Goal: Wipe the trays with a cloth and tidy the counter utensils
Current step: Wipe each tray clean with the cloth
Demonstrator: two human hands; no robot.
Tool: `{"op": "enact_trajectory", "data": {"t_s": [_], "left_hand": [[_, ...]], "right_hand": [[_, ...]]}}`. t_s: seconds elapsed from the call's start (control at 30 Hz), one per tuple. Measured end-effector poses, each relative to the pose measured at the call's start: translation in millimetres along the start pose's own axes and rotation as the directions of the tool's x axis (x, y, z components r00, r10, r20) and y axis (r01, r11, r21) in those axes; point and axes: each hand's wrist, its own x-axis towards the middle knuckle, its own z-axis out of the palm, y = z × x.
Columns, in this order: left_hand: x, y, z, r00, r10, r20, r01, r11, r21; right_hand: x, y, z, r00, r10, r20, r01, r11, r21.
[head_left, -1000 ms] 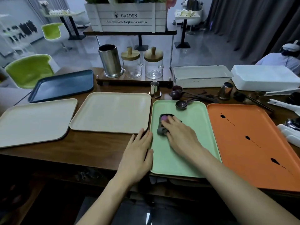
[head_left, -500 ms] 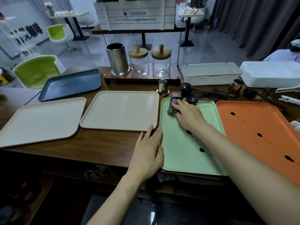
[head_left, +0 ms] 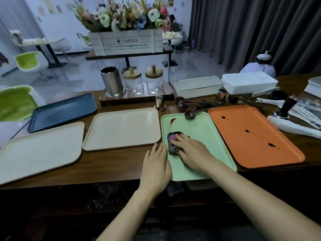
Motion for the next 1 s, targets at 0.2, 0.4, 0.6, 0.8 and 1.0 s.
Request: {"op": "enact_trajectory", "data": {"t_s": [0.2, 0.4, 0.6, 0.8, 1.0], "left_hand": [[0.6, -2.5, 2.0, 0.999, 0.028, 0.036, -0.031, 0.997, 0.069], [3.3, -8.0, 9.0, 0.999, 0.045, 0.026, -0.047, 0.996, 0.078], [4.6, -10.4, 10.4, 0.997, 0.056, 0.06, -0.06, 0.996, 0.07], [3.5, -6.5, 5.7, 0.998, 0.037, 0.054, -0.038, 0.999, 0.027], [2.6, -2.3, 1.4, 0.999, 0.022, 0.043, -0.024, 0.999, 0.039]], "right_hand": [[35.1, 3.8, 6.1, 0.989, 0.118, -0.084, -0.122, 0.991, -0.048], [96.8, 22.8, 8.5, 0.961, 0.238, -0.143, -0.253, 0.962, -0.1], [118.8, 12.5, 13.6, 0.977, 0.177, -0.119, -0.189, 0.977, -0.098], [100.3, 2.5, -4.3, 0.997, 0.075, 0.026, -0.073, 0.995, -0.067], [49.5, -9.8, -8.6, 0.996, 0.061, 0.071, -0.061, 0.998, -0.005]]}}
